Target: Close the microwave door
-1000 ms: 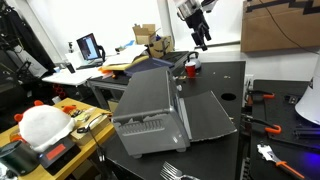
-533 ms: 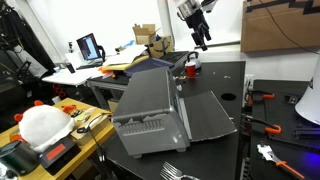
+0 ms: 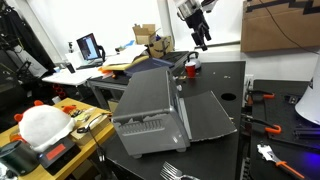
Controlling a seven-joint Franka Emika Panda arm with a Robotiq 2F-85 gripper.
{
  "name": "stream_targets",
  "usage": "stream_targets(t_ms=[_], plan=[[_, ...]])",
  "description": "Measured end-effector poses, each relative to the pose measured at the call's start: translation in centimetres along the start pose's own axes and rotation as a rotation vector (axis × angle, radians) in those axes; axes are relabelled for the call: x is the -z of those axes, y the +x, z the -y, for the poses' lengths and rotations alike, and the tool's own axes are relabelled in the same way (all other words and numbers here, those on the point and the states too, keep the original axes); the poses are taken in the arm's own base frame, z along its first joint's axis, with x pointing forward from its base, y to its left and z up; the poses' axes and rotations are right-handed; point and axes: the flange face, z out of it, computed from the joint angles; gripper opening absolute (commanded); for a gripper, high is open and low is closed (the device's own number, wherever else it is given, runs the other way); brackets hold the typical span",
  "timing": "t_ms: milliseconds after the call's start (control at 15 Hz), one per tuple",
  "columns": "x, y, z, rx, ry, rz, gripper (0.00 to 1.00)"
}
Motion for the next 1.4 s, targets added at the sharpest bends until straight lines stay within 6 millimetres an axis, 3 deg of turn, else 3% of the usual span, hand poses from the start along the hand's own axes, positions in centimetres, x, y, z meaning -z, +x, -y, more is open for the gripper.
stream_targets(t_ms=[267,667,1400], plan=[[-1.1,0.2,-0.5,-0.014,0.020,0.022,1.00],[-5.4,1.9,-1.1,-0.075,0.133,0.063,1.00],[-12.4,4.1,-0.3,-0.188,0.426,0.127,1.00]])
